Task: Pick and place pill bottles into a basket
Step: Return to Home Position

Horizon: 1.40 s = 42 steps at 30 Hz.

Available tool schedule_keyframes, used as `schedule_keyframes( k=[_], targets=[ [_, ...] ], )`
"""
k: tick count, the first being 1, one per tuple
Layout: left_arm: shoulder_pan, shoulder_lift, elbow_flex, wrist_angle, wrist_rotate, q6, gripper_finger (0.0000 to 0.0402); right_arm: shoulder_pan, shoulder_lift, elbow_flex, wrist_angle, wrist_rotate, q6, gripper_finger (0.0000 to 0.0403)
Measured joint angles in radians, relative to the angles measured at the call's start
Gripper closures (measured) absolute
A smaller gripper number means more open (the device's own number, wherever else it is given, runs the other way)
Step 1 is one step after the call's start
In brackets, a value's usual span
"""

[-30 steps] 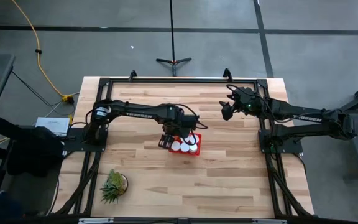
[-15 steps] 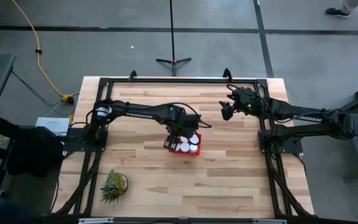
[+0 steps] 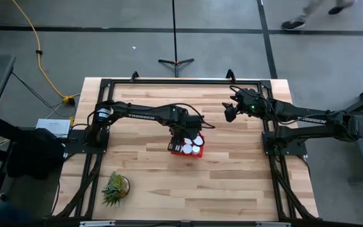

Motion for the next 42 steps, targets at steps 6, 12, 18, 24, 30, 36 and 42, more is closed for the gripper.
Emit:
schedule_keyframes(
  k=[6, 12, 18, 24, 30, 36, 42],
  targets=[
    [0.090, -0.074, -0.007, 0.194, 0.250, -0.185, 0.0291, 0.000, 0.000, 0.000, 0.025, -0.116, -0.073, 0.0147],
    [0.166, -0.197, -0.063, 0.450, 0.322, -0.234, 0.0379, -0.002, -0.058, 0.000, 0.034, -0.323, -0.226, 0.0149],
    [0.207, -0.387, -0.220, 0.640, 0.266, -0.280, 0.0354, -0.020, -0.239, 0.000, 0.056, -0.462, -0.224, 0.0215],
    [0.204, -0.587, -0.462, 0.973, 0.245, -0.287, 0.0380, -0.017, -0.372, 0.000, 0.021, -0.522, -0.272, 0.0334],
    [0.205, -0.742, -0.635, 1.019, 0.158, -0.323, 0.0375, -0.017, -0.440, -0.002, -0.042, -0.557, -0.306, 0.0390],
    [0.205, -0.939, -0.819, 1.092, 0.131, -0.309, 0.0379, -0.017, -0.511, -0.021, -0.054, -0.560, -0.330, 0.0395],
    [0.205, -1.172, -1.010, 1.101, 0.111, -0.316, 0.0379, -0.017, -0.661, -0.249, 0.139, -0.581, -0.240, 0.0401]
  ],
)
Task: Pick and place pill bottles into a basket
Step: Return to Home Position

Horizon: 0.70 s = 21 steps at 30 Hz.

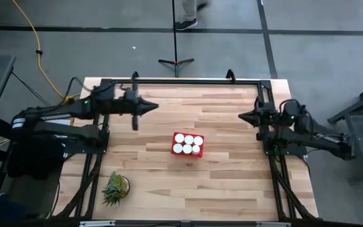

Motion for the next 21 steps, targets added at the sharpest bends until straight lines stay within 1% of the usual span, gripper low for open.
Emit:
schedule_keyframes(
  k=[4, 8, 11, 15, 19, 21],
  targets=[
    [0.000, -0.141, -0.133, 0.076, -0.004, -0.040, 0.0379, 0.000, -0.086, -0.158, 0.082, -0.018, 0.058, 0.0401],
    [0.000, -0.240, -0.286, 0.164, -0.005, -0.072, 0.0379, 0.000, -0.140, -0.250, 0.138, -0.011, 0.103, 0.0402],
    [0.000, -0.297, -0.370, 0.232, 0.000, -0.076, 0.0379, 0.000, -0.166, -0.280, 0.170, -0.010, 0.074, 0.0402],
    [0.000, -0.359, -0.460, 0.227, 0.000, -0.082, 0.0379, 0.000, -0.182, -0.290, 0.186, -0.035, -0.064, 0.0402],
    [-0.001, -0.432, -0.542, 0.234, 0.008, -0.147, 0.0379, 0.001, -0.181, -0.290, 0.192, -0.038, -0.086, 0.0403],
    [-0.001, -0.471, -0.583, 0.237, 0.027, -0.179, 0.0379, 0.000, -0.181, -0.290, 0.195, -0.060, -0.082, 0.0403]
  ],
)
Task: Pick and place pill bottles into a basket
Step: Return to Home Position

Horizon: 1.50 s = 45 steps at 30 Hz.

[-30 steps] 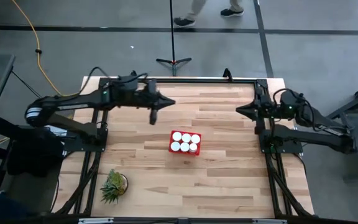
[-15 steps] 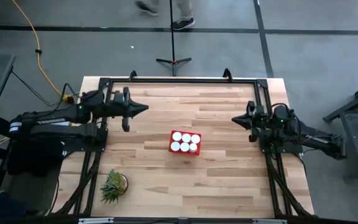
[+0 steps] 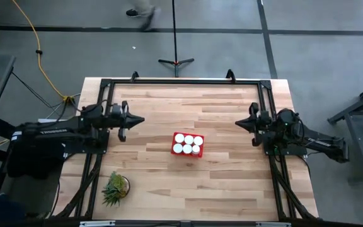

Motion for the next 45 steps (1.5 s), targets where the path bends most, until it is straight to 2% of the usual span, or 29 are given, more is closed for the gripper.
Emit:
schedule_keyframes(
  k=[4, 8, 13, 16, 22, 33, 41, 45],
  targets=[
    [-0.019, -0.081, -0.070, 0.049, -0.002, 0.006, 0.0379, 0.000, 0.000, 0.000, 0.015, -0.055, 0.028, 0.0403],
    [-0.048, -0.165, -0.127, 0.027, -0.047, 0.026, 0.0379, 0.000, 0.000, 0.000, 0.017, -0.068, 0.072, 0.0403],
    [-0.088, -0.255, -0.191, 0.025, -0.056, -0.027, 0.0379, 0.001, 0.000, -0.052, 0.130, -0.141, 0.169, 0.0403],
    [-0.119, -0.294, -0.203, 0.010, -0.090, -0.031, 0.0379, 0.000, 0.002, -0.090, 0.167, -0.095, 0.192, 0.0403],
    [-0.203, -0.341, -0.204, -0.096, -0.152, -0.030, 0.0379, 0.025, 0.004, -0.091, 0.205, -0.012, 0.127, 0.0403],
    [-0.392, -0.369, -0.212, -0.139, -0.369, 0.086, 0.0379, 0.033, 0.004, -0.091, 0.146, 0.004, 0.117, 0.0403],
    [-0.412, -0.372, -0.213, -0.134, -0.389, 0.025, 0.0379, 0.033, 0.004, -0.092, 0.132, 0.007, 0.095, 0.0403],
    [-0.412, -0.372, -0.213, -0.136, -0.388, 0.064, 0.0367, 0.032, 0.004, -0.092, 0.126, 0.073, 0.099, 0.0403]
  ],
)
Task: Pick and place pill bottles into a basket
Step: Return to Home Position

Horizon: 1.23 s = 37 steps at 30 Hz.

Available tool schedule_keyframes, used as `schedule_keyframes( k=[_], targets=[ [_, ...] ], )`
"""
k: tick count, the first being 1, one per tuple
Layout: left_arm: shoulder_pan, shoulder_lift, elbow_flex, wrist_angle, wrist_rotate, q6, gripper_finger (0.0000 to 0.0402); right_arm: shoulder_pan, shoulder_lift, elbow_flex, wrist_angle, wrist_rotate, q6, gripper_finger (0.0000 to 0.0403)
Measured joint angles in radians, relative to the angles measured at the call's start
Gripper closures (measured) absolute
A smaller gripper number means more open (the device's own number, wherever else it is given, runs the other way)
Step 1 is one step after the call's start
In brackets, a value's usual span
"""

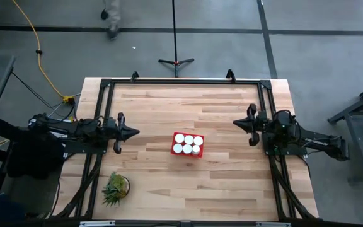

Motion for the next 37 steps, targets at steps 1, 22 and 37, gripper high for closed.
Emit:
schedule_keyframes(
  k=[1, 22, 37],
  targets=[
    [0.000, 0.001, 0.000, 0.000, 0.003, 0.000, 0.0360, 0.000, 0.000, 0.000, -0.002, 0.004, -0.003, 0.0402],
    [0.000, 0.010, -0.001, -0.003, 0.023, -0.008, 0.0350, 0.000, 0.000, -0.001, -0.089, 0.005, -0.006, 0.0402],
    [0.000, 0.010, -0.002, -0.003, 0.023, -0.008, 0.0349, 0.000, 0.000, -0.001, -0.094, 0.005, -0.006, 0.0402]
  ],
)
